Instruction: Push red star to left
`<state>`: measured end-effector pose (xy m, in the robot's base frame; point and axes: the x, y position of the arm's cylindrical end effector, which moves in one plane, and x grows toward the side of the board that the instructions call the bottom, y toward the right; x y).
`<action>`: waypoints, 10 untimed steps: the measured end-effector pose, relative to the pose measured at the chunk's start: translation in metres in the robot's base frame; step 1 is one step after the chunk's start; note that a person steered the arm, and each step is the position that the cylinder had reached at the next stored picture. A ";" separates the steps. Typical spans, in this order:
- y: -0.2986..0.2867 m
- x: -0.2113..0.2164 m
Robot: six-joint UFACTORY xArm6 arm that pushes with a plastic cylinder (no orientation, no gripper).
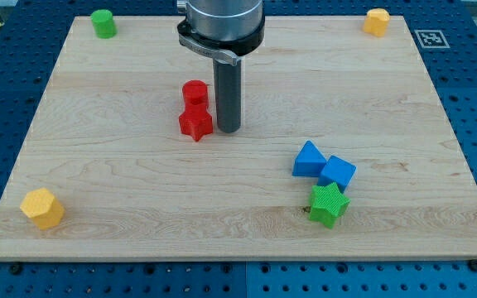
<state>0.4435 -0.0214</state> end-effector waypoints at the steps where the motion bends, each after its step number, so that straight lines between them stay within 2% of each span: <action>1: -0.019 0.002; 4: -0.084 0.003; 6: -0.097 0.020; 9: -0.175 0.027; 10: -0.176 0.027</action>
<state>0.4704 -0.1973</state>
